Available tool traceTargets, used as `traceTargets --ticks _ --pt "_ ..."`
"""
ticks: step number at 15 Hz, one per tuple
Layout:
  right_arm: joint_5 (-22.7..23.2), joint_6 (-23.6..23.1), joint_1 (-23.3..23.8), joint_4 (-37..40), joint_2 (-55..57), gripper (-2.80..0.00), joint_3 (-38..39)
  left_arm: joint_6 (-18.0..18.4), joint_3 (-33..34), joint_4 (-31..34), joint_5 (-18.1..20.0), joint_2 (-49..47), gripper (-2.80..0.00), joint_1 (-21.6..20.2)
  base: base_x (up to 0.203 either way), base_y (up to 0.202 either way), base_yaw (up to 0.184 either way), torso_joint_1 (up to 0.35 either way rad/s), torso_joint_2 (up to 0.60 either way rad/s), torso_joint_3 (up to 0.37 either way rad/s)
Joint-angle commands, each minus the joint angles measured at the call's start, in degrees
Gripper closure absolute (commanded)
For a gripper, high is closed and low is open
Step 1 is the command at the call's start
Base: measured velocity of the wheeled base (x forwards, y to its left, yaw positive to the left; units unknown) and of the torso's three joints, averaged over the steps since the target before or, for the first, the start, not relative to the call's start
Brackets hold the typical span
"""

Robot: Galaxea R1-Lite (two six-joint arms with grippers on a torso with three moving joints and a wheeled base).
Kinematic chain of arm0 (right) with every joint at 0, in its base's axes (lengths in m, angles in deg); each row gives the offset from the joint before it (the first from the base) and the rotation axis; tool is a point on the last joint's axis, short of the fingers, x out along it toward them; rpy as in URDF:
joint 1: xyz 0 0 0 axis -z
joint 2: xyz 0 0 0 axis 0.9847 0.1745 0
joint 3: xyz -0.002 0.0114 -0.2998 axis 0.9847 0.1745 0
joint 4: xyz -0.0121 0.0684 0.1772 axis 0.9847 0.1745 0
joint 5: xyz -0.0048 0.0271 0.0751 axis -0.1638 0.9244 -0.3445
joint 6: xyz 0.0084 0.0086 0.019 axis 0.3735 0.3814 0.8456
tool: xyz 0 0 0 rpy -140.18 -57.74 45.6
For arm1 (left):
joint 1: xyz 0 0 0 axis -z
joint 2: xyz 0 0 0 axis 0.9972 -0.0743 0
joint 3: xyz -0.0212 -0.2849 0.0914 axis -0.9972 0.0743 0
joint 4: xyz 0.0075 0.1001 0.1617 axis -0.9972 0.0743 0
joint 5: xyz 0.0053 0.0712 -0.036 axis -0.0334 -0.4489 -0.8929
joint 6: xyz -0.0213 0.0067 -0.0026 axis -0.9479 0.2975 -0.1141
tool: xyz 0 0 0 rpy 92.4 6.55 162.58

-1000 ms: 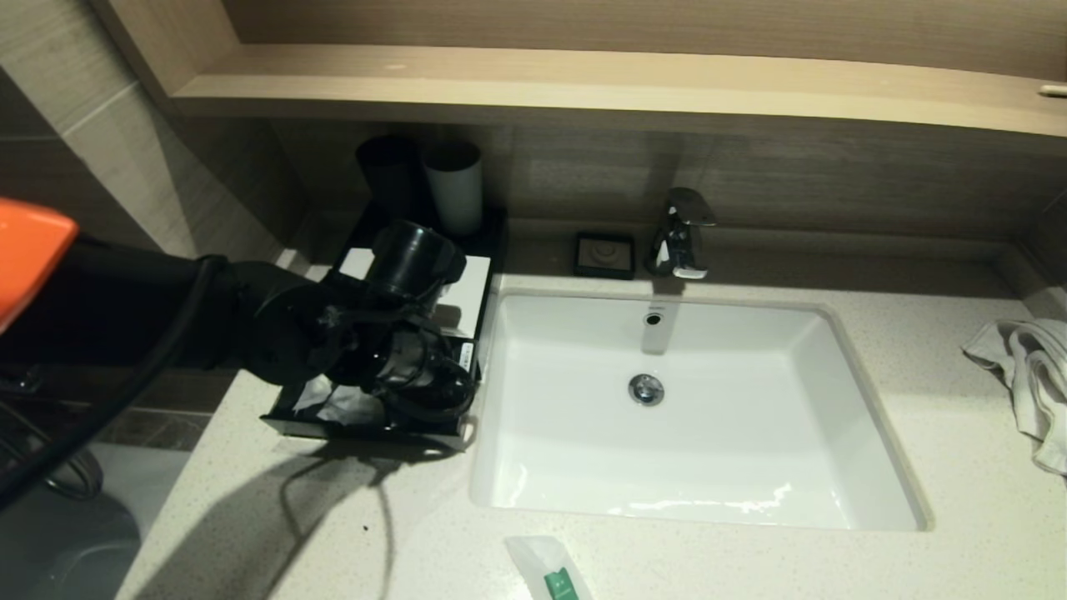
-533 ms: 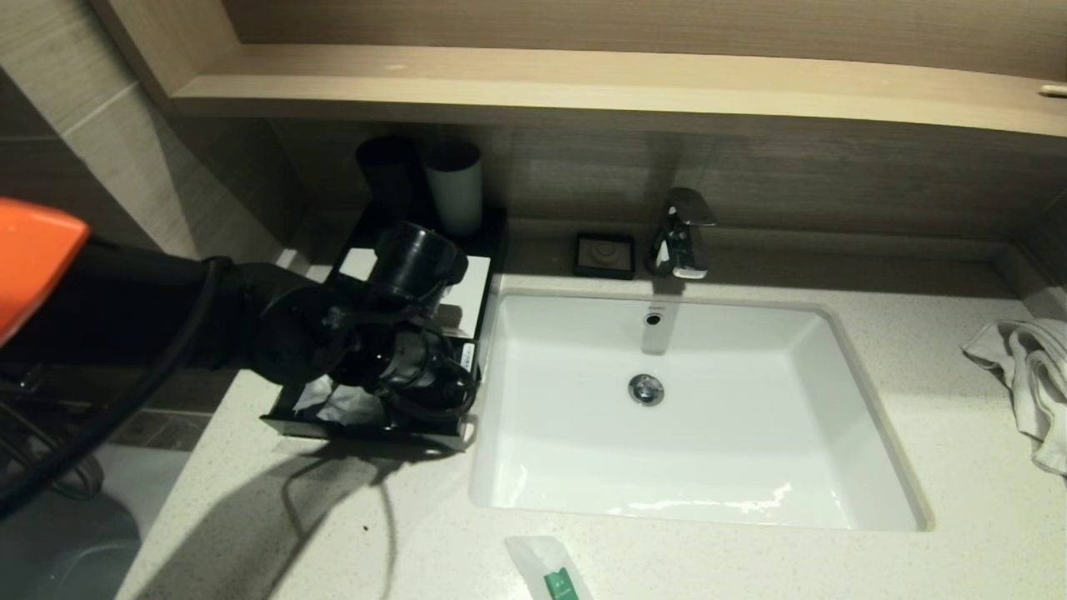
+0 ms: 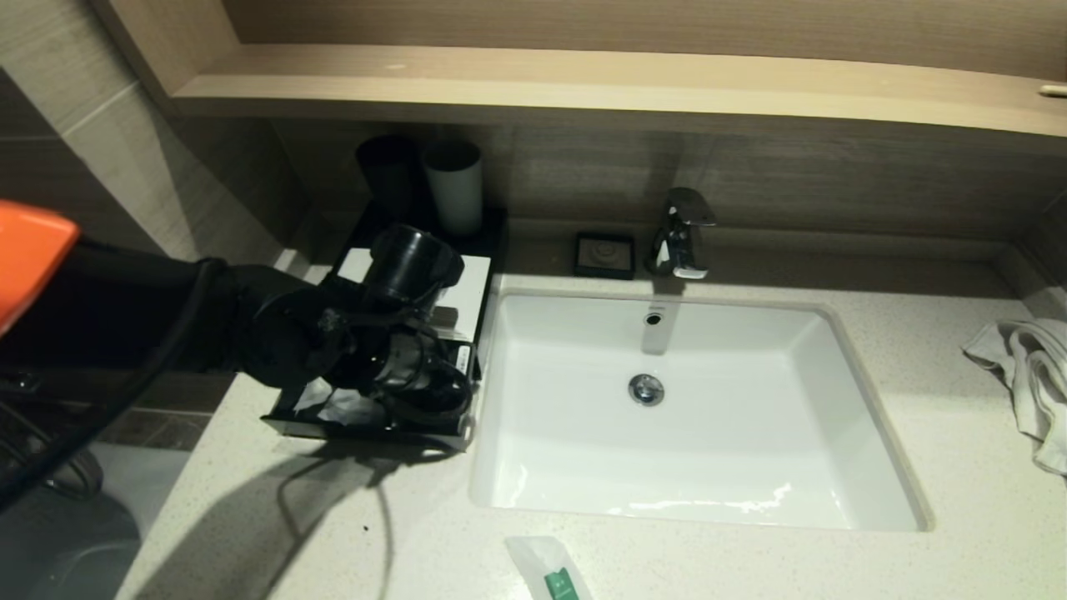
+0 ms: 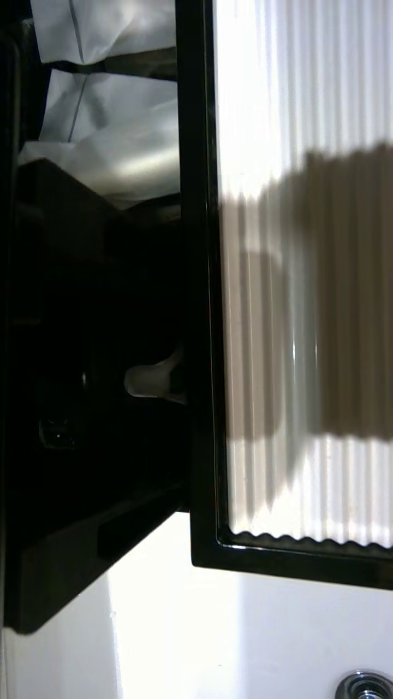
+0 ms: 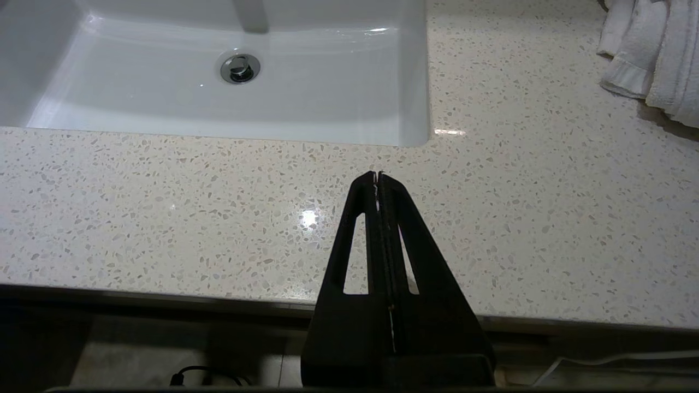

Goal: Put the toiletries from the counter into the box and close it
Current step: Place the bathroom toiletry into the drawer

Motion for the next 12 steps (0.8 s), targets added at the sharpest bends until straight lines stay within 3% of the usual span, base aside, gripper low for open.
traceTargets --ticks 1,12 --pt "0.1 0.0 0.0 0.0 0.0 0.0 0.0 -0.3 0.3 0.2 0.0 2.4 -2.8 0.1 0.0 0.0 0.0 0.0 0.0 0.0" --pt "0.1 0.0 0.0 0.0 0.0 0.0 0.0 -0.2 6.2 0.5 0.0 14.2 -2.8 0.2 0.0 0.0 0.0 0.0 0.0 0.0"
